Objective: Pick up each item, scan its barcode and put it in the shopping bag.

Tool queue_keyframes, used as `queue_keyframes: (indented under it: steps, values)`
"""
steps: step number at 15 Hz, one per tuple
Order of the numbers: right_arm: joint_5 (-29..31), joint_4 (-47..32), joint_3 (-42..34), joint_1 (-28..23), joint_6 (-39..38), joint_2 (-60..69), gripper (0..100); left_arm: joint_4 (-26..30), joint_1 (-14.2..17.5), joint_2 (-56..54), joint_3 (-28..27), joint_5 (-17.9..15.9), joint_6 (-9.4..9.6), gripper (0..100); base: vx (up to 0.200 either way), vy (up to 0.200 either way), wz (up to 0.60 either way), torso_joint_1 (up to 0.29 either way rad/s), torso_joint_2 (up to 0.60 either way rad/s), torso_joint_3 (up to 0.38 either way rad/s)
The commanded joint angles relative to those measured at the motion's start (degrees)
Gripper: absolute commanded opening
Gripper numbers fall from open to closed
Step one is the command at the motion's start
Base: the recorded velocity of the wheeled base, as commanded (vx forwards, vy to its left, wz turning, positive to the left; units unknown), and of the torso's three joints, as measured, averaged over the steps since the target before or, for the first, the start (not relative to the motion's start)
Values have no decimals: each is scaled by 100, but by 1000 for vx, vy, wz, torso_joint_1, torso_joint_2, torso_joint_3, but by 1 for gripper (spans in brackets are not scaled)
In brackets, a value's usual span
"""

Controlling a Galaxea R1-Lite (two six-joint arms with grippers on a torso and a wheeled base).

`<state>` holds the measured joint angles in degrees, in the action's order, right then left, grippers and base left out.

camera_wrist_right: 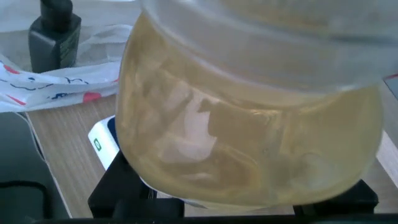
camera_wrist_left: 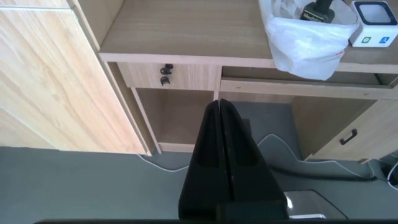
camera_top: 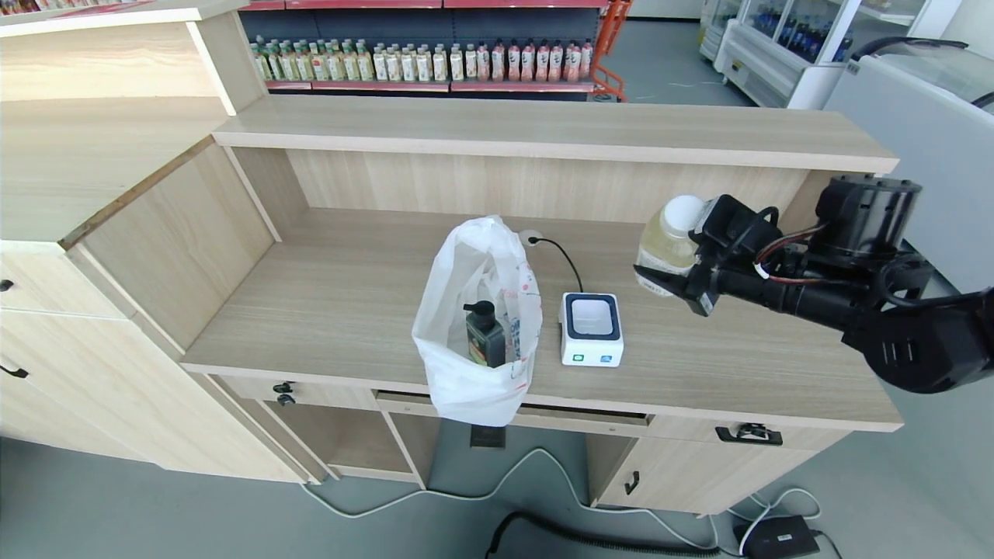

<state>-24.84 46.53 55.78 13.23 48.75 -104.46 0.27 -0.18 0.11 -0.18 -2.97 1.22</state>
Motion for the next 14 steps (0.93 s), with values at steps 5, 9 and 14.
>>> queue_keyframes:
  steps: [5, 9, 14]
  values:
    - [-864, 981, 38, -330, 214, -1024, 0, 0, 1, -2, 1, -1, 1, 0, 0, 0, 0, 0, 0, 0]
    - [-1181, 1042, 152, -294, 732, -1217, 0, 0, 1, -2, 1, -1, 1, 0, 0, 0, 0, 0, 0, 0]
    - [-1471, 1060, 398, -312, 1110, -1437, 0, 0, 1, -2, 1, -1, 1, 0, 0, 0, 0, 0, 0, 0]
